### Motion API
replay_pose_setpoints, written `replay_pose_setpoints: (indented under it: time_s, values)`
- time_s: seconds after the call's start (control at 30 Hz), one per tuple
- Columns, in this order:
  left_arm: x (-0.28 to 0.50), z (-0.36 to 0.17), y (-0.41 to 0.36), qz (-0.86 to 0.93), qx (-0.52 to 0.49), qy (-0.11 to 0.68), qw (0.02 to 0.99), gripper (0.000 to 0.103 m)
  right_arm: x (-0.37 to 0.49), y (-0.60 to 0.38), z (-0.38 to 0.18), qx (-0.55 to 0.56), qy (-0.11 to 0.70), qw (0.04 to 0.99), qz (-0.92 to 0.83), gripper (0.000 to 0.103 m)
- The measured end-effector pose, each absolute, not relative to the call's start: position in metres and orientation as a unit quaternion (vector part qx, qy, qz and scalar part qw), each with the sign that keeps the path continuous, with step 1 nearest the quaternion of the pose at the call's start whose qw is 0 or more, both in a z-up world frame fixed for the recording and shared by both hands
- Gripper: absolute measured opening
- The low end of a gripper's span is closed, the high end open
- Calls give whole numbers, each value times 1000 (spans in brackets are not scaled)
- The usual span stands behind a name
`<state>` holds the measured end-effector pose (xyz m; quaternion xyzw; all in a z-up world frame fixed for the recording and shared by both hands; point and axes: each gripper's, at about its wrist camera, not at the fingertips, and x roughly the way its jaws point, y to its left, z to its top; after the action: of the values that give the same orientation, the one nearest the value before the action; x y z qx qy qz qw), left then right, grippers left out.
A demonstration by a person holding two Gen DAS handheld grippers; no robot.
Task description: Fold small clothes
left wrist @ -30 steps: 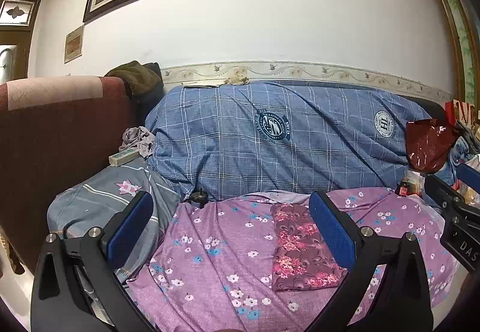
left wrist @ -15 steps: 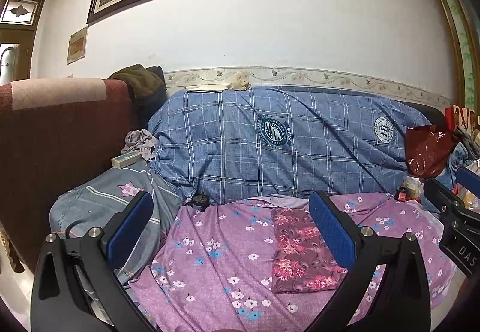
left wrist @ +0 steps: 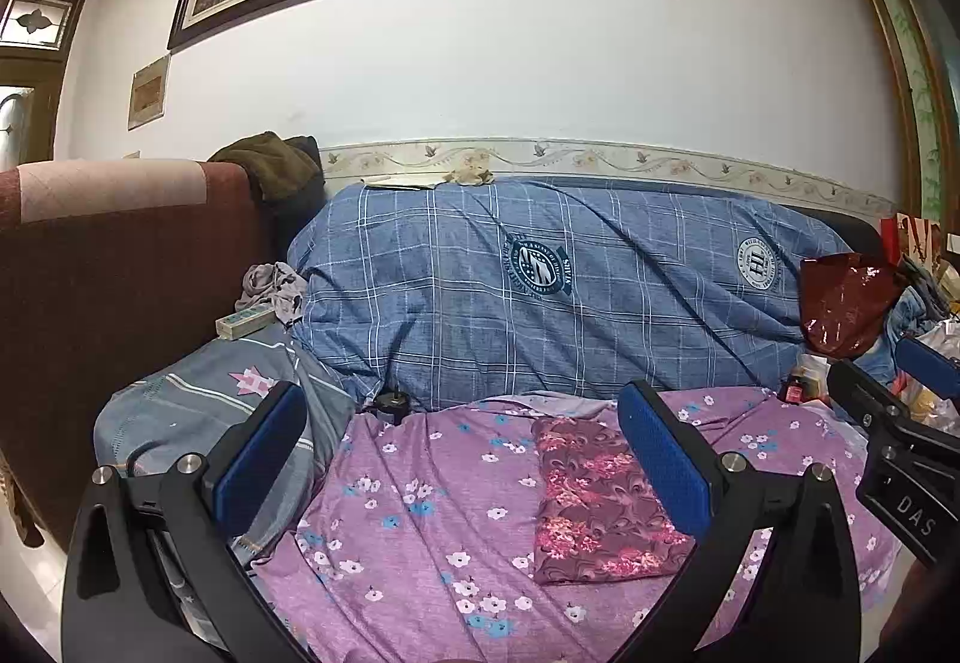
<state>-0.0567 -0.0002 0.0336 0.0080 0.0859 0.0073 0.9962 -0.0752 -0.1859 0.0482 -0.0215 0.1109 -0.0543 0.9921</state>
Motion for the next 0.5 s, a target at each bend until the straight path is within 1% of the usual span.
replay_pose_setpoints:
  time_s: [0.5]
  values:
    - [-58,32,-6,-1,13,91,996,103,-73,-194,44,-11,120,991,-52,75]
